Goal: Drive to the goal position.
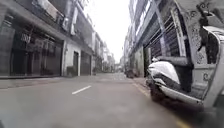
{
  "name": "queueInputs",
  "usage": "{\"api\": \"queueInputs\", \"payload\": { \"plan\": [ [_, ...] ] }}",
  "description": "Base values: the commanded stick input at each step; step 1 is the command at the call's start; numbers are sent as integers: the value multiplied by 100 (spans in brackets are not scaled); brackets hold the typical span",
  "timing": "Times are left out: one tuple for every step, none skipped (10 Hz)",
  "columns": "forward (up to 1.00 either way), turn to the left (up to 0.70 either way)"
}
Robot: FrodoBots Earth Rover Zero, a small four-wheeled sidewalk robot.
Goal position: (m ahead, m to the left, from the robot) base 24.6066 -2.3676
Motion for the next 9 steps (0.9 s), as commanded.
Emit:
{"api": "queueInputs", "payload": {
  "plan": [
    [0, 0],
    [0, 0],
    [0, 0],
    [0, 0],
    [0, 0],
    [0, 0],
    [0, 0],
    [0, 0],
    [5, 0]
  ]
}}
